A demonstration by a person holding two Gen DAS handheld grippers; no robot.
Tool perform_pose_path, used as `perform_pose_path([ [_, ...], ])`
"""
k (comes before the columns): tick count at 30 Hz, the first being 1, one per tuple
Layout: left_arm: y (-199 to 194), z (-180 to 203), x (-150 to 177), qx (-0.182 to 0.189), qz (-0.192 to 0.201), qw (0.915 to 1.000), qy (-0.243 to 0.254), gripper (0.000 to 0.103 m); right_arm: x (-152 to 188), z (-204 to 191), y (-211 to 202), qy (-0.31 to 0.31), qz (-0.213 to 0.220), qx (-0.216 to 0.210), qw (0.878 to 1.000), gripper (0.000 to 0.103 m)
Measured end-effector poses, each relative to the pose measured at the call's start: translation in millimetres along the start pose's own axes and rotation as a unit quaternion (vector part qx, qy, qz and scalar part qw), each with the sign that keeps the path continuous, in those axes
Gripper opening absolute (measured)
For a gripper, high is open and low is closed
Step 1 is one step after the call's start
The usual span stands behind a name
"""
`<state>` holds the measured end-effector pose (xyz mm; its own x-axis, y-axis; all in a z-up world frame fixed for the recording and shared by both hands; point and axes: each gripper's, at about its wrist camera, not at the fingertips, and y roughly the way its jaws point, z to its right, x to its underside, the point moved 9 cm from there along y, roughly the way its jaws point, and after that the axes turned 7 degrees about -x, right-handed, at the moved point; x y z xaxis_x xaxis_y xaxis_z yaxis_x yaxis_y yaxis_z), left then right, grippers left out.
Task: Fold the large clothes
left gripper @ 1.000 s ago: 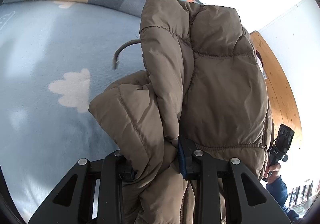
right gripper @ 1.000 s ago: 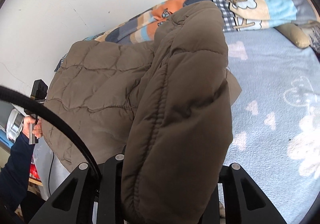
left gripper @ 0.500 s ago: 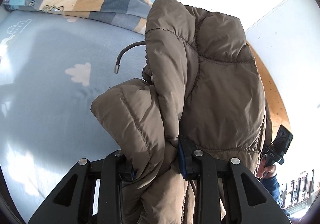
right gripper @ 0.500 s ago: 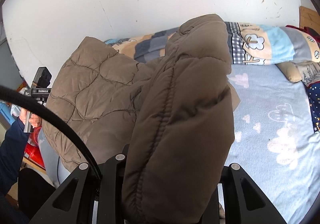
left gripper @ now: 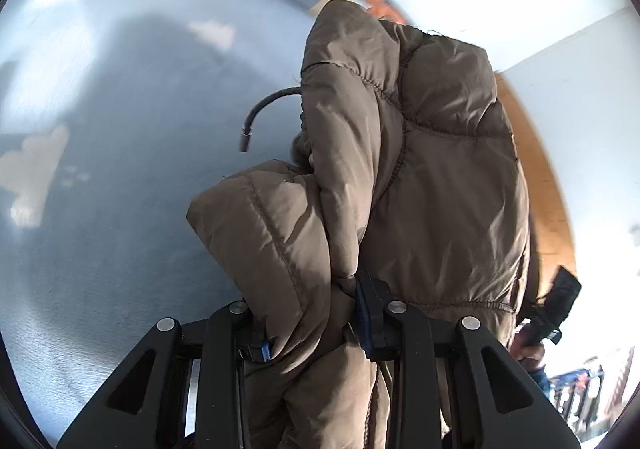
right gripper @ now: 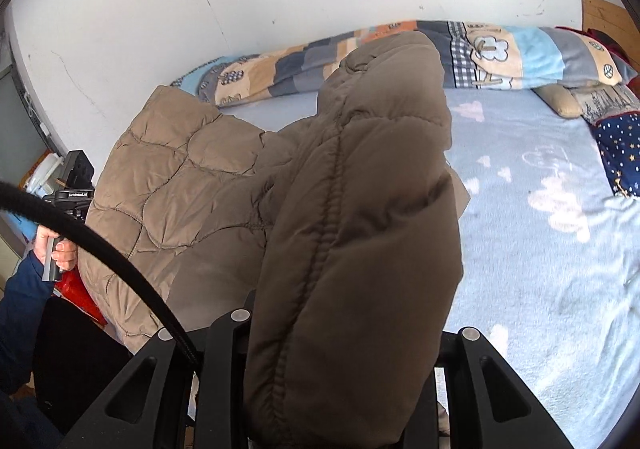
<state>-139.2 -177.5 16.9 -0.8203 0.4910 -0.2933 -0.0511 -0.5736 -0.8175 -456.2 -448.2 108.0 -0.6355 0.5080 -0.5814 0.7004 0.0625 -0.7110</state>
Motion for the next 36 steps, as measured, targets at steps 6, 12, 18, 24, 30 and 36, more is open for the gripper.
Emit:
perform_pose_path([
  [6,52.5,-46.1,3.1,-0.086,-0.027,0.9946,-0.052,0.053,33.5,57.9,64.9,0.034,-0.093,0.102,0.990,0.040],
  [12,45.2,-45.9,3.3,-0.107,-0.003,0.9931,-0.049,0.056,43.2,78.6,69.2,0.093,-0.096,0.116,0.984,0.059],
  [18,40.0,-47.7,6.6,-0.123,0.020,0.9907,-0.056,0.056,51.1,61.2,63.4,0.082,-0.084,0.155,0.981,0.057],
  [24,43.5,-35.4,-7.3,-0.167,0.053,0.9844,-0.015,0.055,50.1,61.3,65.9,0.080,-0.078,0.191,0.975,0.056],
  [30,39.2,-41.8,-6.9,-0.181,0.054,0.9815,-0.028,0.065,61.7,80.4,53.3,0.128,-0.077,0.201,0.968,0.090],
  [36,2.8,-63.7,-3.4,-0.148,0.062,0.9817,-0.103,0.067,70.1,84.8,2.4,0.230,-0.042,0.155,0.960,0.092],
])
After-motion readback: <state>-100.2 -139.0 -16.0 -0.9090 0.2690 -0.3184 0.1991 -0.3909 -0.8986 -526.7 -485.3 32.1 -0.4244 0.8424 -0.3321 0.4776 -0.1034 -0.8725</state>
